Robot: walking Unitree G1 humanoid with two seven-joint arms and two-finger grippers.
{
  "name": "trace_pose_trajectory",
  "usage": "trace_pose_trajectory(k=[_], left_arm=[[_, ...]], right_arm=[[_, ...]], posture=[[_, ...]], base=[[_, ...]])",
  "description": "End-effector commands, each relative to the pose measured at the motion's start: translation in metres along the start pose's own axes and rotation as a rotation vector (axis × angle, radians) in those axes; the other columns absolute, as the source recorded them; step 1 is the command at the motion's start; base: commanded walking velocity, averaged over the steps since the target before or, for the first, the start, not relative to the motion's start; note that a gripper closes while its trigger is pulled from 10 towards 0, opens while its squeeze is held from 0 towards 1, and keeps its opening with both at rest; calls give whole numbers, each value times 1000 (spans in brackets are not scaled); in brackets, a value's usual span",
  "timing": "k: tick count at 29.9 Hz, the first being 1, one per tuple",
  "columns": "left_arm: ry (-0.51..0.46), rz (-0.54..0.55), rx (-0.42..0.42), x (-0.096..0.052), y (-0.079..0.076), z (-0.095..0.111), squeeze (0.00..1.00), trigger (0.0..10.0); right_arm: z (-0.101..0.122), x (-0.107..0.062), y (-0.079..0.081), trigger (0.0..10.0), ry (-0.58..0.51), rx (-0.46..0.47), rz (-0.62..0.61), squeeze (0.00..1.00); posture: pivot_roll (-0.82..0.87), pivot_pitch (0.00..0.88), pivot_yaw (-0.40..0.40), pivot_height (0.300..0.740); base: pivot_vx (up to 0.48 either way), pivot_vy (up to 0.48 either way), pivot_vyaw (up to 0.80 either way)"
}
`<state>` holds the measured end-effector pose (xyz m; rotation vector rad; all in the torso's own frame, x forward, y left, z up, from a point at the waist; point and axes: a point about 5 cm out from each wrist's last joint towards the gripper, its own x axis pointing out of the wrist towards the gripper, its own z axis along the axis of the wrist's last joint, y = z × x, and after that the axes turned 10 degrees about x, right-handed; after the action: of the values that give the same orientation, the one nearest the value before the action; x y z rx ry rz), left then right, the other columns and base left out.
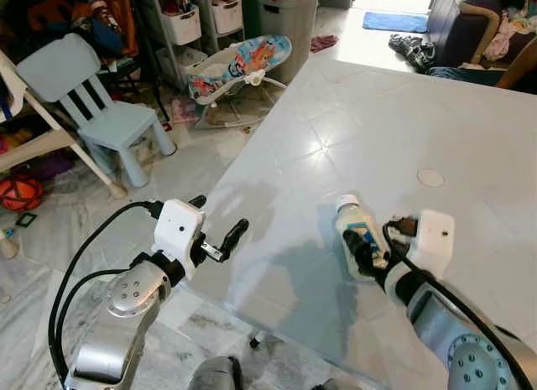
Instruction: Restocking fridge
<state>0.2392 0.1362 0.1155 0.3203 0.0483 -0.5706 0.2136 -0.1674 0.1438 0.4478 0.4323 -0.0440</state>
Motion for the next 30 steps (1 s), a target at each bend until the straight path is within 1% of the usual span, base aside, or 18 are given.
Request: trace_pose_trajectory(k=[1,6,7,9,14,17,19,20,22,25,26,27,28,30], left_arm=[[1,-19,13,1,0,-1,0,10000],[1,-26,21,2,1,-1,0,10000],[1,-27,22,2,1,-1,0,10000],[5,-31,25,2,1,-1,0,10000],[14,-44,29,-1,-1,-1,0,10000],[17,-51,30,-3,-3,-2,0,10000],[19,-51,31,-5,-3,-1,0,10000],[22,-49,32,-6,-2,-1,0,10000],[26,-47,32,-7,-2,-1,0,10000],[35,-43,31,-10,-2,-2,0,10000],[37,-44,30,-11,-3,-2,0,10000],[40,-45,28,-12,-3,-2,0,10000],[41,-45,27,-12,-4,-2,0,10000],[42,-46,26,-12,-4,-2,0,10000]], right_arm=[[8,-1,-1,10000,-47,-17,-19,1000],[21,15,-4,10000,-57,-39,-41,1000],[22,19,-3,10000,-47,-44,-36,1000],[30,33,-4,10000,-39,-49,-25,1000],[45,51,-3,10000,-47,-77,6,1000],[50,63,-1,10000,-15,-85,41,1000],[50,69,1,10000,15,-118,70,1000],[51,74,2,10000,29,-151,93,1000],[52,77,3,10000,42,-162,111,1000],[53,80,8,10000,77,-183,171,1000],[53,81,9,10000,88,-191,183,937],[52,82,11,10000,113,-190,211,82],[51,82,12,10000,125,-191,228,0],[51,82,12,10000,149,-197,247,0]], posture=[[-7,19,58,740],[2,12,60,740],[4,12,61,740],[11,13,63,740],[25,24,65,740],[35,30,65,740],[41,34,64,740],[47,38,63,740],[52,43,61,740],[56,51,59,740],[57,54,57,740],[57,56,57,740],[57,56,57,740],[57,59,54,740]], base=[[0,0,0],[0,0,0],[0,0,0],[0,0,0],[0,0,0],[0,0,0],[0,0,0],[0,0,0],[0,0,0],[0,0,0],[0,0,0],[0,0,0],[0,0,0],[0,0,0]])
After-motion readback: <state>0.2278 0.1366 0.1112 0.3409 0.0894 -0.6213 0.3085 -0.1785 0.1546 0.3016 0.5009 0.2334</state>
